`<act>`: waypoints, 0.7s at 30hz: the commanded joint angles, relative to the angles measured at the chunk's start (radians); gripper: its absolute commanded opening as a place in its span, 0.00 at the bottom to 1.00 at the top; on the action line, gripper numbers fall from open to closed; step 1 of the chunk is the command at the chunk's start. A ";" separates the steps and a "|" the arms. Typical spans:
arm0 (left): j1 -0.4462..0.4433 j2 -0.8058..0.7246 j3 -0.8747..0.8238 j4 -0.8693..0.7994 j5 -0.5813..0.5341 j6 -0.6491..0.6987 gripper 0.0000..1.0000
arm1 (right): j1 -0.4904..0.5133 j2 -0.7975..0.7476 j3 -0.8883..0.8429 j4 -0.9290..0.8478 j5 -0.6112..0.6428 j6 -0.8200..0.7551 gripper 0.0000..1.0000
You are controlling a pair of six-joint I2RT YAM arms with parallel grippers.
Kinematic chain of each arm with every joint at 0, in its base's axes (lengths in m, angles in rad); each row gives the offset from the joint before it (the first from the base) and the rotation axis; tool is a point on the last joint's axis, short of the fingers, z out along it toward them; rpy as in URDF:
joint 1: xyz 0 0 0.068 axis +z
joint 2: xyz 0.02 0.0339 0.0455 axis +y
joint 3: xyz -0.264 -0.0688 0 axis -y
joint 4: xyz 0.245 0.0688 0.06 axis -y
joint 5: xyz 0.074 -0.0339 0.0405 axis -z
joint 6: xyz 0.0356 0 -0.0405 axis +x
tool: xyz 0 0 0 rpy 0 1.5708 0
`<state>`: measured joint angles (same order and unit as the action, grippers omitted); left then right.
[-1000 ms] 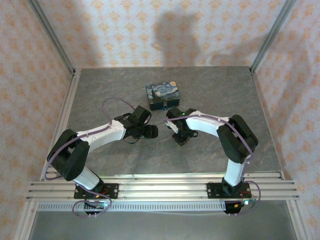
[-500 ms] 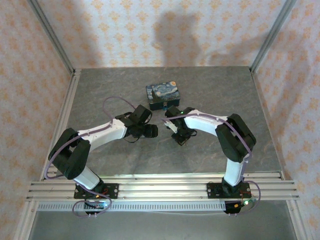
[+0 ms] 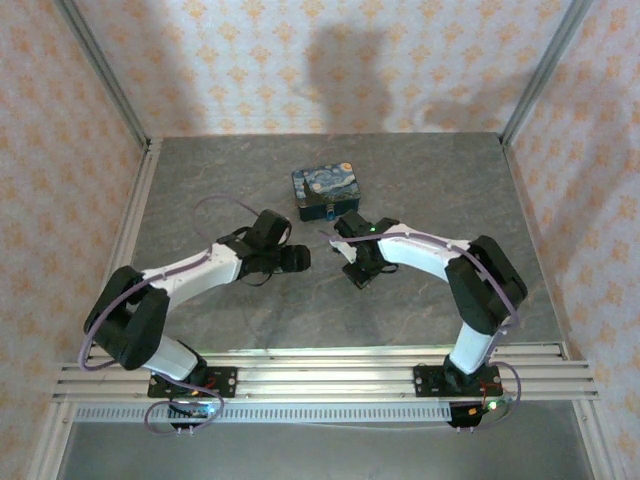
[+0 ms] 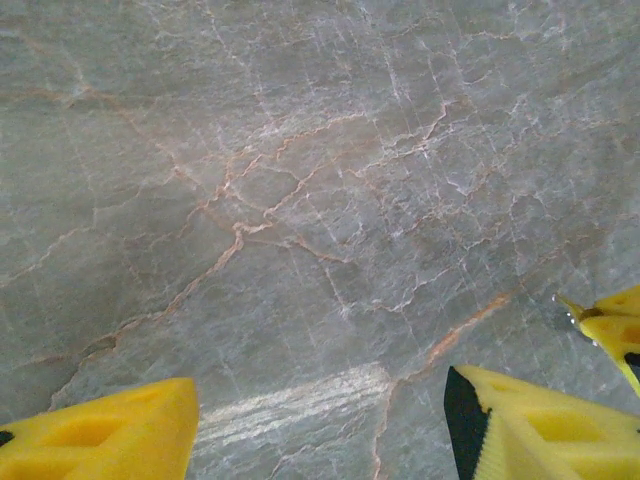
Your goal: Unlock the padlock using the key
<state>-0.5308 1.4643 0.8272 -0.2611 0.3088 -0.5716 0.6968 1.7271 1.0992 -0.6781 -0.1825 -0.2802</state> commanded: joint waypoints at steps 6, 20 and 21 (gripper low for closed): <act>0.061 -0.110 -0.100 0.175 0.125 -0.034 0.62 | -0.005 -0.080 -0.063 0.093 -0.060 0.068 0.00; 0.083 -0.158 -0.053 0.313 0.284 -0.181 0.55 | -0.005 -0.347 -0.169 0.426 -0.152 0.298 0.00; 0.080 -0.165 -0.045 0.333 0.303 -0.182 0.56 | -0.005 -0.363 -0.175 0.447 -0.159 0.311 0.00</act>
<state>-0.4507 1.3388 0.7315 -0.0051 0.5419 -0.7364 0.6968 1.4124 0.9447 -0.3492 -0.3107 -0.0467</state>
